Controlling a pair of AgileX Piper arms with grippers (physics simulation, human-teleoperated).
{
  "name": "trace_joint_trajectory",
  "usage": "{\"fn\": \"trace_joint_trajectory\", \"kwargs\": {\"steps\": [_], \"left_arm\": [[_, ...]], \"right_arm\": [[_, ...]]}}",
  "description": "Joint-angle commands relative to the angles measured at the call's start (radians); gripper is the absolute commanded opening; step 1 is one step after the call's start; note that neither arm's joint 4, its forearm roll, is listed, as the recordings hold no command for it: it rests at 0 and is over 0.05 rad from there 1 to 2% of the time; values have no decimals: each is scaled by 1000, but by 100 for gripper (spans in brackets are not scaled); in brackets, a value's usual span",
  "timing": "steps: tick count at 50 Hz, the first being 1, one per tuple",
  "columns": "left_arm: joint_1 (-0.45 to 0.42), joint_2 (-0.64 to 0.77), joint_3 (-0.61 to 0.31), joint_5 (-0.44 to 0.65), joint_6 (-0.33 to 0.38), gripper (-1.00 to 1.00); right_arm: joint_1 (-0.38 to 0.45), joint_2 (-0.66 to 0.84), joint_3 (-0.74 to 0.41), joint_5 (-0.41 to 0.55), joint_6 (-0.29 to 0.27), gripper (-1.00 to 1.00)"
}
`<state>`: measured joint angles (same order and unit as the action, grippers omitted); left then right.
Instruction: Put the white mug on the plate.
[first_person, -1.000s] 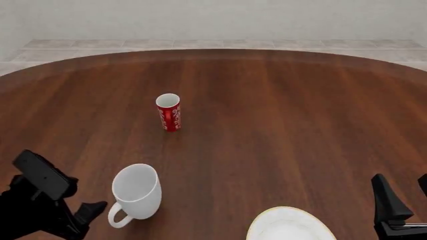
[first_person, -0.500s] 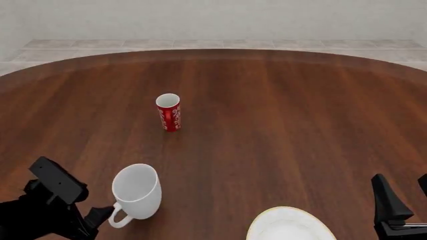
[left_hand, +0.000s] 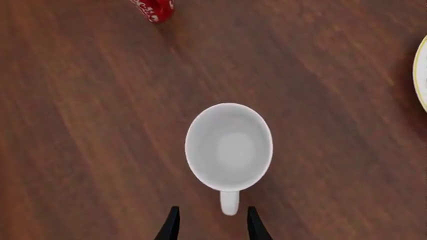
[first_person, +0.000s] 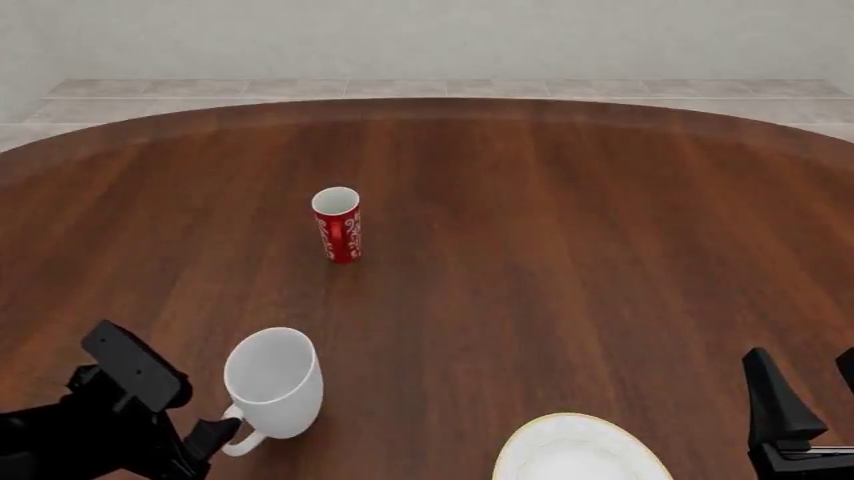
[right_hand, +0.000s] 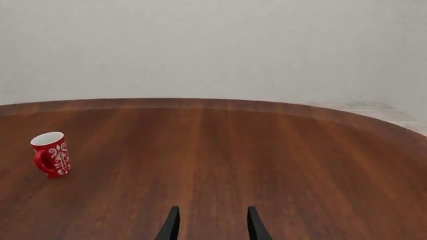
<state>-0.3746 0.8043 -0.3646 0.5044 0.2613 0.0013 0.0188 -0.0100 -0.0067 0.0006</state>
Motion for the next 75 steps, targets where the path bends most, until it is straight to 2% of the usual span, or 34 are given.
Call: {"fn": "trace_joint_trajectory", "kwargs": {"steps": [1,75], "left_arm": [[-17,27,16,-34,-17,100],[-65,225,104,-253,-80,100]], "right_arm": [[0,0,0,0,0,100],[0,0,0,0,0,100]]}}
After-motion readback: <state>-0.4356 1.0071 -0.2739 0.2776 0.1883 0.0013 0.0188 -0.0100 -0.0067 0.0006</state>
